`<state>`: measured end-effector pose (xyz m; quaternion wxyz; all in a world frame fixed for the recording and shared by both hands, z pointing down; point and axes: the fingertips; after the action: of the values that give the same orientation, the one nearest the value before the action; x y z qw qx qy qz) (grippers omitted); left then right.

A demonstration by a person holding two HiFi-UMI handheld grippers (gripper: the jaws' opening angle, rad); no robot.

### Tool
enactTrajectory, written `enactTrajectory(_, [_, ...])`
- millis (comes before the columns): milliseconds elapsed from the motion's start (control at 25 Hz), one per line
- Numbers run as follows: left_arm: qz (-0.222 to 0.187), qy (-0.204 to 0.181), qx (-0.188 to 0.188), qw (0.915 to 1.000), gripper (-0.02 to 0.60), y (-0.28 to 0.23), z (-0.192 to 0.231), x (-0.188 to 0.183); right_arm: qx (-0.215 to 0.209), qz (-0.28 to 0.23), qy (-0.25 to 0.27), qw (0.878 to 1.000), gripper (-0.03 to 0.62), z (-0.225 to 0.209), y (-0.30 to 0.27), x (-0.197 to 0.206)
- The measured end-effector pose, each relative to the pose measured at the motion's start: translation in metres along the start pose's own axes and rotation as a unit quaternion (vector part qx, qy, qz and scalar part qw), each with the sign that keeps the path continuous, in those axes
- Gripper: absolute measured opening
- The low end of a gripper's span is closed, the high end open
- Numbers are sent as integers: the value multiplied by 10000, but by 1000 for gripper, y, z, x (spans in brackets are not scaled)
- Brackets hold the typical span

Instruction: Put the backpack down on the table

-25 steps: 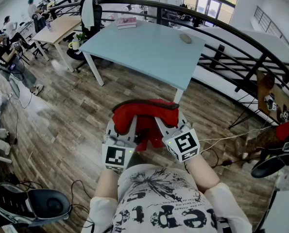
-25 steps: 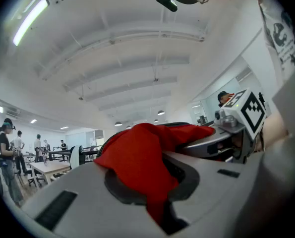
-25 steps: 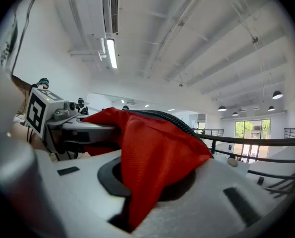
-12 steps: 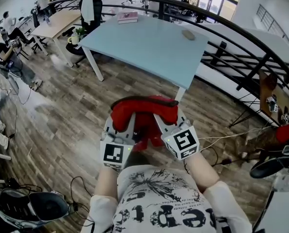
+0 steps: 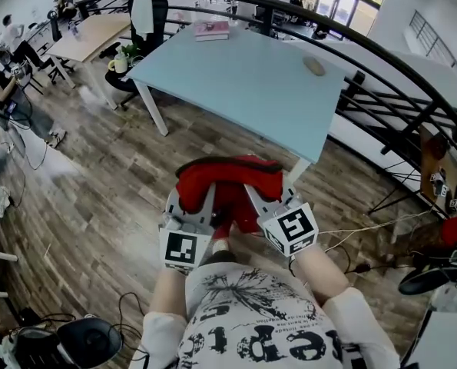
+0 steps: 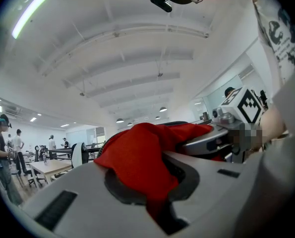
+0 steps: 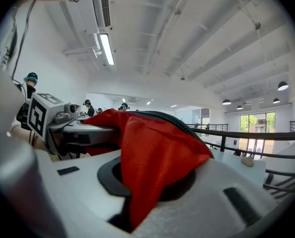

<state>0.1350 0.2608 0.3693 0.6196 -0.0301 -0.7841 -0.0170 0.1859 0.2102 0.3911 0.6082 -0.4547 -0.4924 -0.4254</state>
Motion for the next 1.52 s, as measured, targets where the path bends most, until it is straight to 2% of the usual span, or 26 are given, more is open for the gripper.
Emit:
enactTrajectory(120, [49,0,140,9999,34,-16,37,3,-24,-70,112,9999,46,-7,-42,-11])
enactTrajectory(280, [-25,-194,244,9995,34,-43,78,5,64,-156,133,9998,48,-23,-89,-25])
enactTrajectory(640, [106,-102,296,9995,34,-116,136,8,168,-152,96,9997,48,-77,-164,-36])
enactTrajectory(920, [158,-55,173,9997,34,-205,168,11,73,-149,124,9998,48,-154,-220,-38])
enactTrajectory(1160, [41,-140,104,9998,34,-289,196,-7,-44,-369,414,9985,49,-232,-265,-64])
enactTrajectory(1320, [-240,-571,142,9980,34,-344,211,-7,31,-409,406,9983,49,-282,-291,-68])
enactTrajectory(1520, [-112,-250,306,9992,34,-405,228,-3,294,-326,416,9982,49,-333,-324,-63])
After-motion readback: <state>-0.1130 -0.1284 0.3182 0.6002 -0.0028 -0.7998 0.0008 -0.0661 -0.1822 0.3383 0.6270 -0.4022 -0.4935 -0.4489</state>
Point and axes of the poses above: the fingertips, and each gripper's own axes: y backward along the fingers, z to its left, x out of its underside, and after that the axes turned 2 degrees about z, right-handed
